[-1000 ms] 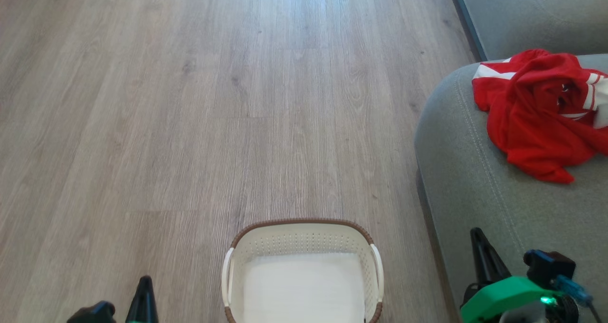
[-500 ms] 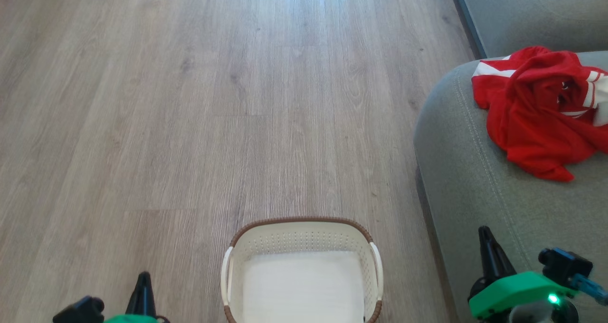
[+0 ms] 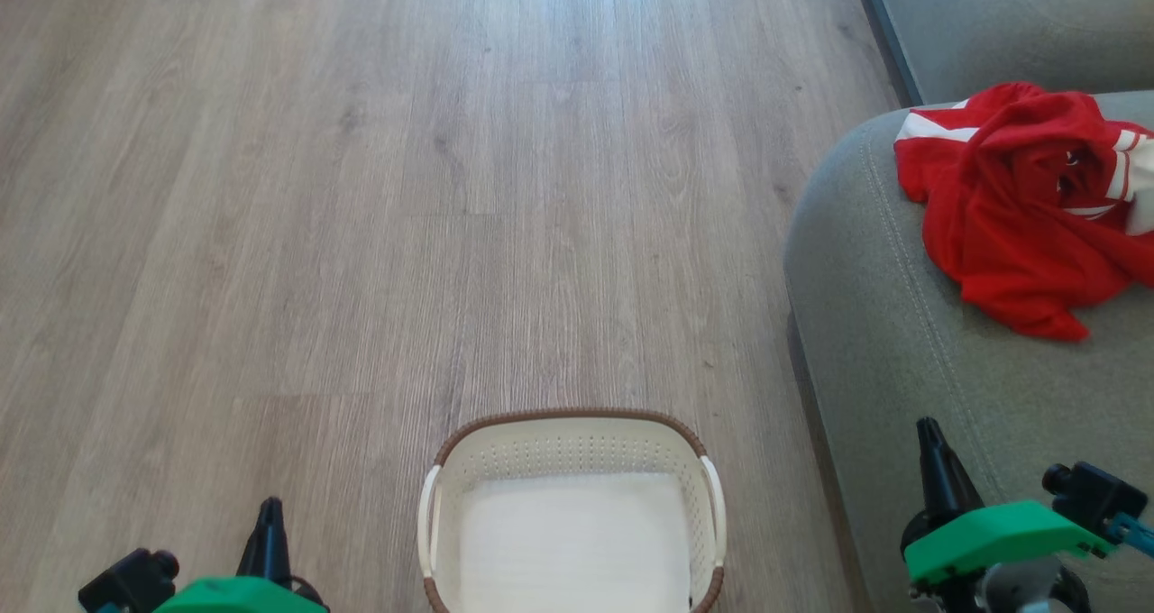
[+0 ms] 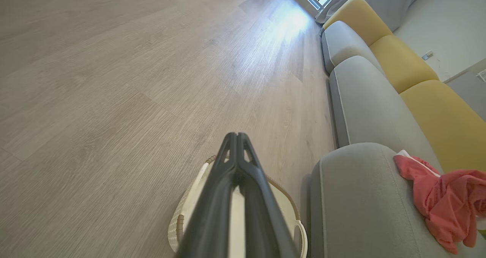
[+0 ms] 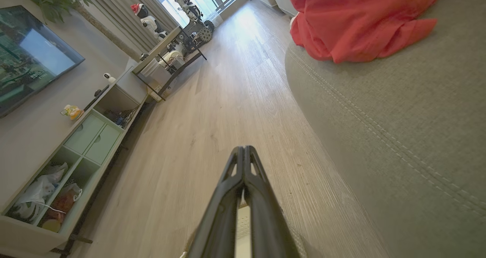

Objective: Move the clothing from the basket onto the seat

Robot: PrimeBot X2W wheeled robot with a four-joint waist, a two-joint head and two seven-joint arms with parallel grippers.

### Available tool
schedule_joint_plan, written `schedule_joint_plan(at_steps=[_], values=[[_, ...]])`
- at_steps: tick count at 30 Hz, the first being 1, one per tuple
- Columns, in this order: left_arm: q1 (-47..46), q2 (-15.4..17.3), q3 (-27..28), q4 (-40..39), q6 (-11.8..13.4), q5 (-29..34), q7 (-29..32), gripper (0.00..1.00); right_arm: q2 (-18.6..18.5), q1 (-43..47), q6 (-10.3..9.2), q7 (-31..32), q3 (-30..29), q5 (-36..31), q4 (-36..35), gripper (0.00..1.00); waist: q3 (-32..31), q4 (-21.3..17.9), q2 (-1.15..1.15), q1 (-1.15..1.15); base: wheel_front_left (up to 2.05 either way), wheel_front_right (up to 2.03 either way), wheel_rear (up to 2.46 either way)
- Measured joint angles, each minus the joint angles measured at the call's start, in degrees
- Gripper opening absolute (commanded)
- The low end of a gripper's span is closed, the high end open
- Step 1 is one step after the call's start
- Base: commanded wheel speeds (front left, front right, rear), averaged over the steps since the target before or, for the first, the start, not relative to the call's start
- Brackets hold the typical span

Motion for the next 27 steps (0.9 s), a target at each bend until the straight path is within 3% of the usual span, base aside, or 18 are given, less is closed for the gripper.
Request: schedule_joint_plan(at_steps=[27], values=[[-4.0,-1.3,3.6,0.9,-4.1,-15.5,4.5,0.0,0.1,-1.4,-0.01,4.4,-1.8,17.6,-0.7,0.0,0.8,-0.4,0.01,0.0,0.0,0.0,0.0]])
